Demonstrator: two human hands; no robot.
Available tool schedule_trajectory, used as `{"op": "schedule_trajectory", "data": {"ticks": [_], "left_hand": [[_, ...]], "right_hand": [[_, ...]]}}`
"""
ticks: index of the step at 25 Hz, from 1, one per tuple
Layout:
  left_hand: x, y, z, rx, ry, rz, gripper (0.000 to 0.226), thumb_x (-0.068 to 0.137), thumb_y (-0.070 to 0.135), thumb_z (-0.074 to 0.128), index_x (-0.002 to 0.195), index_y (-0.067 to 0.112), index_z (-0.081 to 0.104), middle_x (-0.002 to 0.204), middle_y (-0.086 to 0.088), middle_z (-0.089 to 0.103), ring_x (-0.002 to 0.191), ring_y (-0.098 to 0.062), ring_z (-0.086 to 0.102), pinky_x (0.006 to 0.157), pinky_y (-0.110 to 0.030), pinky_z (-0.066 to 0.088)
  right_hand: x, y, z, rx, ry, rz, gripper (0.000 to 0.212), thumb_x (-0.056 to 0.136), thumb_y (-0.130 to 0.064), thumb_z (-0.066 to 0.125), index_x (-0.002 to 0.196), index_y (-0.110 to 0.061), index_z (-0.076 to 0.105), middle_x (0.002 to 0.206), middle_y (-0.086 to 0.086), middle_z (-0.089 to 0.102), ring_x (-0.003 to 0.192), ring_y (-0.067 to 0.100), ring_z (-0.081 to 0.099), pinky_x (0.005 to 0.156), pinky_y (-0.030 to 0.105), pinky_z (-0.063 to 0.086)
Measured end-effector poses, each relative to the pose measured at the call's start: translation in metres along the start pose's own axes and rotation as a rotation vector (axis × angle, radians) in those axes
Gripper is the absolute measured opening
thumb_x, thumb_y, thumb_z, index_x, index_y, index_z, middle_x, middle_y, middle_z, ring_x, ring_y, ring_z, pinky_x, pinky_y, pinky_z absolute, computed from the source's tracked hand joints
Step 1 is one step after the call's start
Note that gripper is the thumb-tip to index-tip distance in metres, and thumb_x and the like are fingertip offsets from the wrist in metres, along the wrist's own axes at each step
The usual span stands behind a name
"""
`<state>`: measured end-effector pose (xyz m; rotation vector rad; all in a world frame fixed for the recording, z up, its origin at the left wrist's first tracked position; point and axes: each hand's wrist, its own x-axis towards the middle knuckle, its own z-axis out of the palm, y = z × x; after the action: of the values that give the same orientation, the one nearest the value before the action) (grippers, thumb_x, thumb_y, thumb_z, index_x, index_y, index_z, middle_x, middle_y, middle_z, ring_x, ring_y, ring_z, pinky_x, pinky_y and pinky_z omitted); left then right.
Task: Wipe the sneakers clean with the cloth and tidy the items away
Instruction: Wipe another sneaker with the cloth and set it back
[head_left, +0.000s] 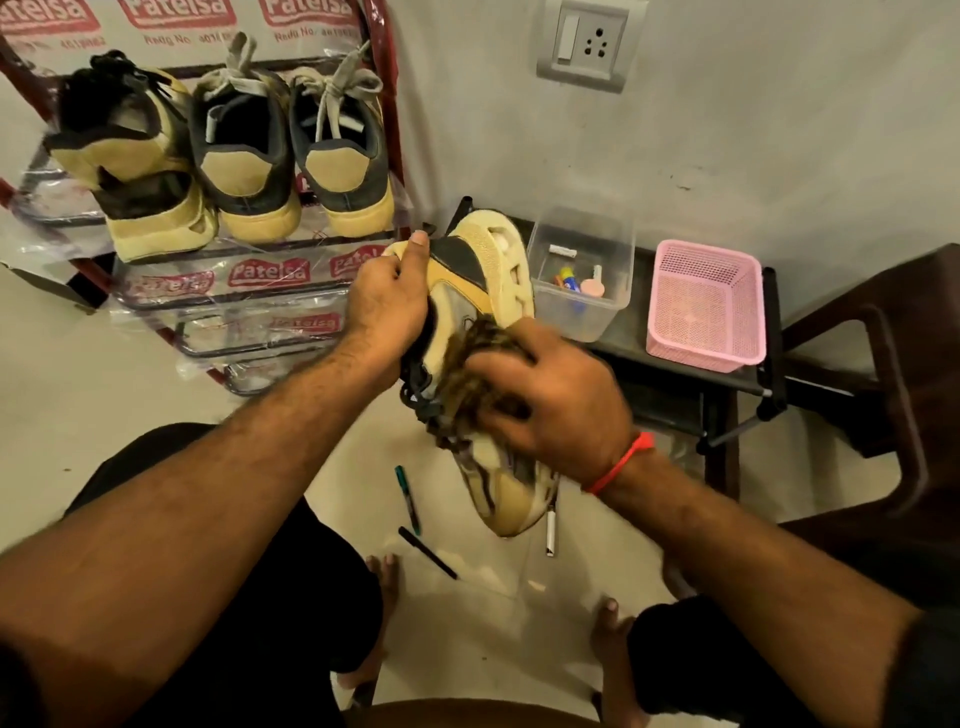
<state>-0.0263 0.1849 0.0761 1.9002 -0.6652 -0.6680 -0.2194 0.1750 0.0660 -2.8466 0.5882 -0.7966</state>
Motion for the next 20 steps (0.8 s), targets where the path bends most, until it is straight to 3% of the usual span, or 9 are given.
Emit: {"op": "schedule_trajectory", "data": {"ticks": [1, 3, 5, 8, 12, 15, 17, 20], "left_hand": [[-0.005, -0.001, 0.004, 0.005, -0.027, 0.009, 0.057, 0.101, 0.059, 0.043, 0.088, 0.009, 0.068, 0.087, -0.007, 0.070, 0.084, -0.023, 0.067, 0.076, -0.040, 0.055], [-0.018, -0.001, 0.014, 0.065, -0.086, 0.101, 0.055, 0.104, 0.054, 0.043, 0.072, 0.013, 0.061, 0.071, -0.002, 0.060, 0.067, -0.017, 0.057, 0.062, -0.033, 0.045], [-0.024, -0.003, 0.021, 0.127, -0.085, 0.166, 0.056, 0.104, 0.053, 0.043, 0.061, 0.018, 0.050, 0.061, 0.001, 0.049, 0.059, -0.017, 0.047, 0.059, -0.033, 0.037], [-0.012, -0.003, 0.014, 0.099, -0.007, 0.102, 0.056, 0.103, 0.055, 0.044, 0.061, 0.019, 0.050, 0.063, 0.001, 0.051, 0.061, -0.018, 0.049, 0.061, -0.033, 0.039], [0.011, -0.004, -0.007, 0.011, 0.125, -0.040, 0.055, 0.103, 0.056, 0.041, 0.088, 0.010, 0.066, 0.087, -0.005, 0.068, 0.085, -0.025, 0.065, 0.076, -0.037, 0.053], [0.020, -0.009, -0.017, 0.008, 0.172, -0.155, 0.057, 0.103, 0.057, 0.040, 0.103, 0.006, 0.067, 0.096, -0.006, 0.069, 0.095, -0.027, 0.066, 0.086, -0.038, 0.055], [0.022, -0.010, -0.017, -0.021, 0.162, -0.219, 0.055, 0.104, 0.055, 0.040, 0.110, 0.007, 0.066, 0.098, -0.007, 0.069, 0.100, -0.030, 0.066, 0.092, -0.041, 0.055], [0.014, -0.009, -0.007, -0.021, 0.087, -0.222, 0.052, 0.104, 0.055, 0.040, 0.103, 0.009, 0.064, 0.093, -0.005, 0.067, 0.098, -0.028, 0.066, 0.091, -0.041, 0.055]], "right_hand": [[0.007, 0.008, -0.006, 0.053, 0.057, 0.112, 0.040, 0.086, -0.043, 0.060, 0.116, -0.016, 0.065, 0.109, 0.012, 0.058, 0.094, 0.025, 0.059, 0.070, 0.039, 0.058], [0.016, 0.023, -0.015, 0.150, 0.135, 0.309, 0.037, 0.086, -0.037, 0.063, 0.116, -0.015, 0.064, 0.111, 0.009, 0.056, 0.101, 0.022, 0.057, 0.080, 0.039, 0.058], [0.019, 0.028, -0.014, 0.170, 0.148, 0.356, 0.032, 0.086, -0.031, 0.067, 0.113, -0.015, 0.065, 0.108, 0.007, 0.056, 0.100, 0.020, 0.056, 0.083, 0.039, 0.056], [0.006, 0.009, -0.009, 0.248, 0.017, 0.204, 0.031, 0.084, -0.036, 0.066, 0.109, -0.017, 0.066, 0.105, 0.004, 0.056, 0.094, 0.018, 0.056, 0.075, 0.039, 0.056], [-0.027, -0.025, 0.005, 0.087, -0.269, -0.191, 0.032, 0.084, -0.047, 0.059, 0.103, -0.022, 0.065, 0.102, 0.004, 0.058, 0.088, 0.020, 0.058, 0.065, 0.037, 0.057], [-0.030, -0.024, 0.009, 0.047, -0.334, -0.374, 0.028, 0.083, -0.043, 0.066, 0.102, -0.021, 0.067, 0.101, 0.006, 0.060, 0.088, 0.021, 0.060, 0.066, 0.033, 0.055], [-0.020, -0.010, 0.002, 0.069, -0.263, -0.310, 0.029, 0.084, -0.042, 0.066, 0.101, -0.018, 0.069, 0.101, 0.008, 0.061, 0.086, 0.022, 0.060, 0.065, 0.032, 0.054], [-0.001, 0.015, -0.009, 0.090, -0.149, -0.059, 0.042, 0.085, -0.047, 0.056, 0.110, -0.017, 0.067, 0.108, 0.010, 0.058, 0.092, 0.022, 0.058, 0.067, 0.034, 0.057]]}}
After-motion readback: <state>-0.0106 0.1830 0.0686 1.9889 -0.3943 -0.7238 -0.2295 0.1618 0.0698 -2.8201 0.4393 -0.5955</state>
